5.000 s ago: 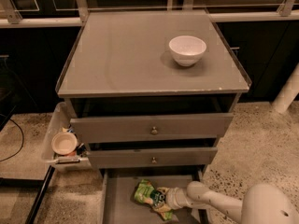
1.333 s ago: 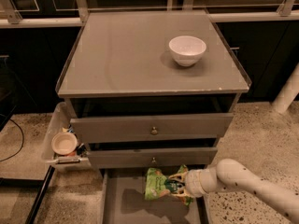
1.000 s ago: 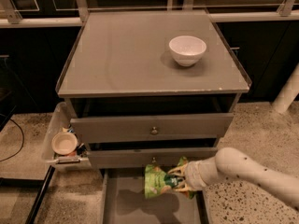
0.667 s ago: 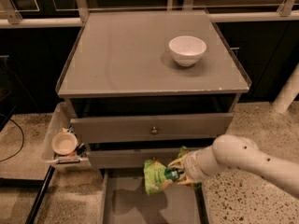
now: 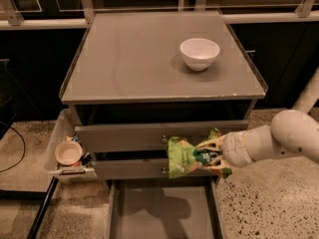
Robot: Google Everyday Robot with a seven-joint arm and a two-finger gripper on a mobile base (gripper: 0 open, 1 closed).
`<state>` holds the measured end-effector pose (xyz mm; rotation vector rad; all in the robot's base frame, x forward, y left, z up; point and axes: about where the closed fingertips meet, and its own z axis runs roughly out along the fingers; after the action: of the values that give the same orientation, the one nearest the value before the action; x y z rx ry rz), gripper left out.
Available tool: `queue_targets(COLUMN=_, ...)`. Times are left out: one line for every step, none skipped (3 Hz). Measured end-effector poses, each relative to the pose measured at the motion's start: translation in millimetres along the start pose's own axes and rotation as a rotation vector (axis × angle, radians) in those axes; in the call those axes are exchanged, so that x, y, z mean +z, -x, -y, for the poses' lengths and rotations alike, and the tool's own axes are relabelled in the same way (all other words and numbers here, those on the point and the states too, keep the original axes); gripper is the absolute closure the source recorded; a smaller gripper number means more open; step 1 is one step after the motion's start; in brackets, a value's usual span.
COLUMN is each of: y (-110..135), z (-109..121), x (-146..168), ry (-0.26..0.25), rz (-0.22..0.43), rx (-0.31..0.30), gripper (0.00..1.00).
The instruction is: Pick green rice chip bag from bottom drawer and place on counter
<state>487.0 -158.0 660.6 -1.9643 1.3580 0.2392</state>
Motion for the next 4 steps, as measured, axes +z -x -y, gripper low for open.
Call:
queue_targets(y=10, z=20, x=-29, ry=-0.081, rz=0.12, rx=0.075, gripper=1.0)
queue_targets(y=10, z=20, x=-29, ry=-0.081, rz=0.12, rx=0.074, gripper=1.0)
queue_targets(y=27, z=20, x=-23, ry=-0.067, rz=0.119, rx=0.027, gripper=1.0)
queue_targets(y=76, z=43, x=-29, ry=-0.062, rz=0.095, rx=-0.101, gripper=1.0)
